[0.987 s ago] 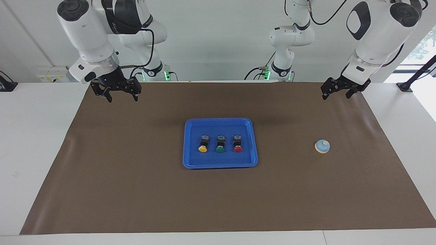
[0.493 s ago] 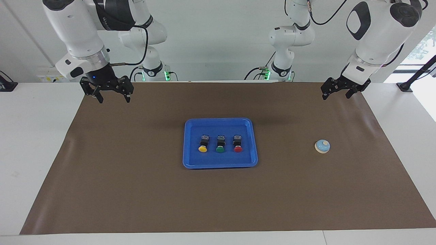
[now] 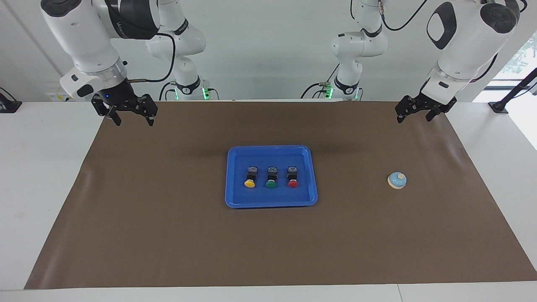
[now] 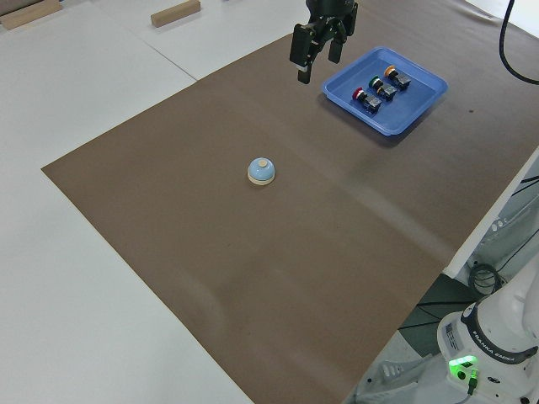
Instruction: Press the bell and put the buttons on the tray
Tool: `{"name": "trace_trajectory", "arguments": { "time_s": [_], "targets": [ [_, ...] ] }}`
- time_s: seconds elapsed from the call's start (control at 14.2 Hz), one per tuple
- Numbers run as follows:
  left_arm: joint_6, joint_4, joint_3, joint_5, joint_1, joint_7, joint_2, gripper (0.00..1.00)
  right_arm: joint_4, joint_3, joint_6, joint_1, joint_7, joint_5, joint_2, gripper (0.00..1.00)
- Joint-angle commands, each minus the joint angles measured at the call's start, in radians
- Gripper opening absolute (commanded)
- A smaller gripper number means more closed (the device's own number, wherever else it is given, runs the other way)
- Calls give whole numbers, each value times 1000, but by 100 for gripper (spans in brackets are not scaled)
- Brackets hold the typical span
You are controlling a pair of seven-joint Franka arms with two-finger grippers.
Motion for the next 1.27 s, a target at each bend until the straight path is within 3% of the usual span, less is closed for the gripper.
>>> {"name": "trace_trajectory", "arguments": {
  "time_s": [0.0,1.2],
  "targets": [
    [-8,4,-6,-4,10,-1,-3,100,14,120,-38,-130,-21,-10,-7,100],
    [-8,4,-6,-4,10,-1,-3,100,9,133,-76,-142,-38,-10,-16,100]
  ]
}}
